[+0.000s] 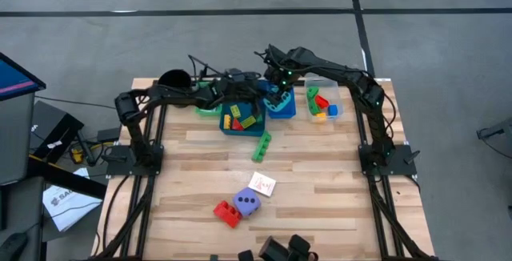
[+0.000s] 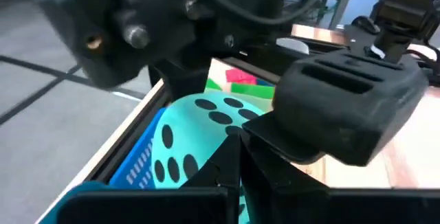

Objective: Pick & Place Toys
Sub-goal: Put the blue dice into the blue bin

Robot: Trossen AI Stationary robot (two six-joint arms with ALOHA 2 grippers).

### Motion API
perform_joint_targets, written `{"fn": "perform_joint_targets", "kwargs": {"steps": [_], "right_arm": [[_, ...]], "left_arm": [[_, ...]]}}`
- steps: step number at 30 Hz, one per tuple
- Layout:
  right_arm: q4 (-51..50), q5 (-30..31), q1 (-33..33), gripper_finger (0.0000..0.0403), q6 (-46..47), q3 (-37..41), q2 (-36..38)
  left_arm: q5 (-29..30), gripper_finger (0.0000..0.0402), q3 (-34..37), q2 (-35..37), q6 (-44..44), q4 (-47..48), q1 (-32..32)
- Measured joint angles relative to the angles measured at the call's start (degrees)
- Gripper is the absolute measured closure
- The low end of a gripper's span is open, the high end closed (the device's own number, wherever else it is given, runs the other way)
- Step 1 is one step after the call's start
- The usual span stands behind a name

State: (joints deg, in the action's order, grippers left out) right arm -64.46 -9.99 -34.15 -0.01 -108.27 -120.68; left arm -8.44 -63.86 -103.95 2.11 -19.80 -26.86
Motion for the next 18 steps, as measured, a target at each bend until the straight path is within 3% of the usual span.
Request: {"fn": "perform_joint_targets", "kwargs": {"steps": [18], "right_arm": [[-4.16, 4.51, -0.09, 0.0003, -0.55, 0.02, 0.11]], "left_arm": [[-0.48, 0.0401, -0.13, -4.73, -3.72, -5.52, 2.04]]}}
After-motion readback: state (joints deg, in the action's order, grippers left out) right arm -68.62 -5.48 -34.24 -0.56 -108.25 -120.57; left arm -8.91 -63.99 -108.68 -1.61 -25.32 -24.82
